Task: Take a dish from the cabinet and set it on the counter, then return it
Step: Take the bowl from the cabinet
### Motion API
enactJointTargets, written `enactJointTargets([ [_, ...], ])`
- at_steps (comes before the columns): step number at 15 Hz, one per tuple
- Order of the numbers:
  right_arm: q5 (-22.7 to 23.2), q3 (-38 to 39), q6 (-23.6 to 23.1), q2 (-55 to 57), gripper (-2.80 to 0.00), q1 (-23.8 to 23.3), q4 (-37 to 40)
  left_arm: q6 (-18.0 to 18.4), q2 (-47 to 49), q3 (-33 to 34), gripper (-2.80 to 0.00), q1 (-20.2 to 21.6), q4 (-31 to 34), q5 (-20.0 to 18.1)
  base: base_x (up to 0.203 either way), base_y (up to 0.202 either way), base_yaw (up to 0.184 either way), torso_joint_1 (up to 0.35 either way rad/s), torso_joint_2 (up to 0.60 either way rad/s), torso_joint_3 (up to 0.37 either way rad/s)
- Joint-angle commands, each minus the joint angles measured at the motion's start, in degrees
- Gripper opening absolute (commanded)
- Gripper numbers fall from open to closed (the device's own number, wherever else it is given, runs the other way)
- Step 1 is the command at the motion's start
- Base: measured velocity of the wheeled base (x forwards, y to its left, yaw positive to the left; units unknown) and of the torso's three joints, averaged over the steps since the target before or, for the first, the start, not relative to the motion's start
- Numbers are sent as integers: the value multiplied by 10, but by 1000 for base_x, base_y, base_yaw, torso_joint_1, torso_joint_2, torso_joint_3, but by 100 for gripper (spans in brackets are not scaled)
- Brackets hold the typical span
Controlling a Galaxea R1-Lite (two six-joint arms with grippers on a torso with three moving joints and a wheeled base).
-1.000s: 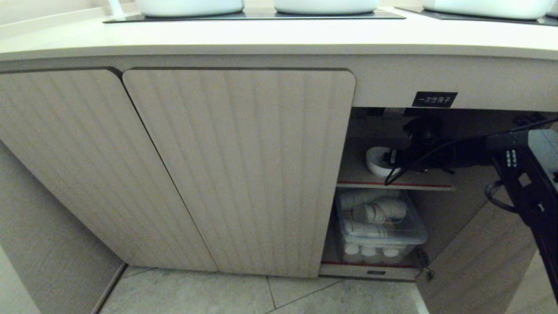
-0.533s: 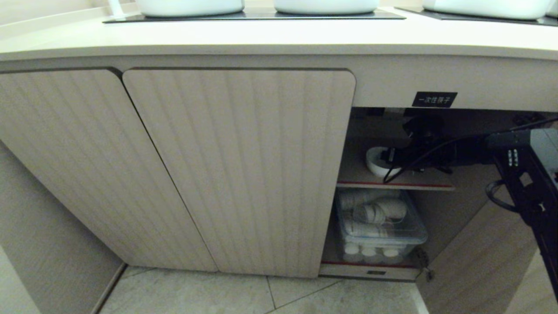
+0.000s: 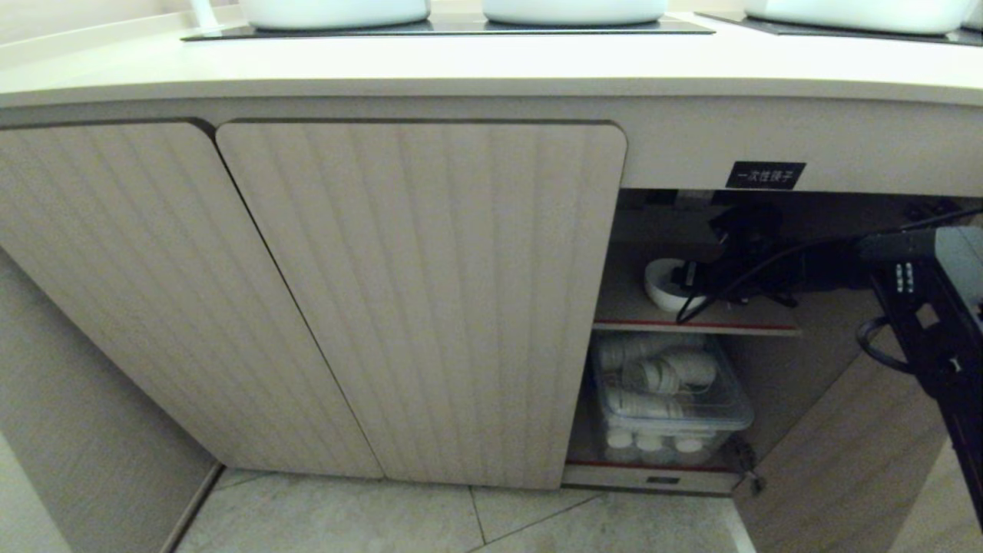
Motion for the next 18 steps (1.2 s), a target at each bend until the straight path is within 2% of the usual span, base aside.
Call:
enactJointTargets([
  [1, 5, 0, 1, 0, 0, 0, 0, 0, 0, 0, -280, 0, 0, 0, 0, 0, 0, 0, 0, 0],
  [6, 14, 0, -45, -1, 0, -7, 25, 0, 0, 0, -280, 0, 0, 0, 0, 0, 0, 0, 0, 0],
  [18, 22, -5, -58, 2, 0, -13, 42, 0, 0, 0, -280, 0, 0, 0, 0, 0, 0, 0, 0, 0],
])
